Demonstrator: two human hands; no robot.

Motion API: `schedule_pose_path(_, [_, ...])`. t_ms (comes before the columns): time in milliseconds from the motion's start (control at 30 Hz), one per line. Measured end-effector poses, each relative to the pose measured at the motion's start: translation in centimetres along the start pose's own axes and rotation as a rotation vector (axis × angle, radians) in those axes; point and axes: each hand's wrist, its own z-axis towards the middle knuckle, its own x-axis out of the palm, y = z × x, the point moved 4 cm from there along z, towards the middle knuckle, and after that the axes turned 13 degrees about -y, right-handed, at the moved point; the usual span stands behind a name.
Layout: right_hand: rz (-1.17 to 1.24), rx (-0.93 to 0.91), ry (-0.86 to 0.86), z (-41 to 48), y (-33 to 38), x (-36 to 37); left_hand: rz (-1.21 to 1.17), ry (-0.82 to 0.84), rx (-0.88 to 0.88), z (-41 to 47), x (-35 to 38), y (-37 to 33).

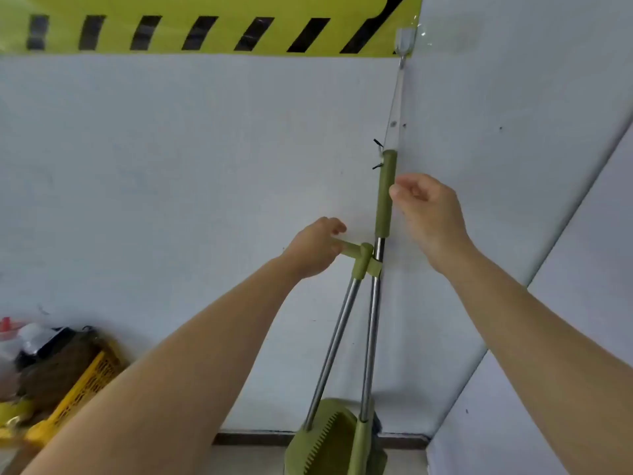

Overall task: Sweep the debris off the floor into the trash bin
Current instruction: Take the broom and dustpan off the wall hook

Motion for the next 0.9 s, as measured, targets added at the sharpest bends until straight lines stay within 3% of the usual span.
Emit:
schedule_pose_path(167, [-0.009,0.036,-0.028,2.6,-1.3,1.7,0.225,0.173,0.082,3.0,2.7,1.1])
schedule_pose_path(367, [-0.065,-0.009,-0.194,4.9,-1.7,2.3,0.321,0.299,0.159,5.1,4.9,1.7])
schedule_pose_path(900, [0.159,-0.100,-0.135,8.1,5.5,2.0,0.259,0.280,0.167,3.9,1.8,-2.4])
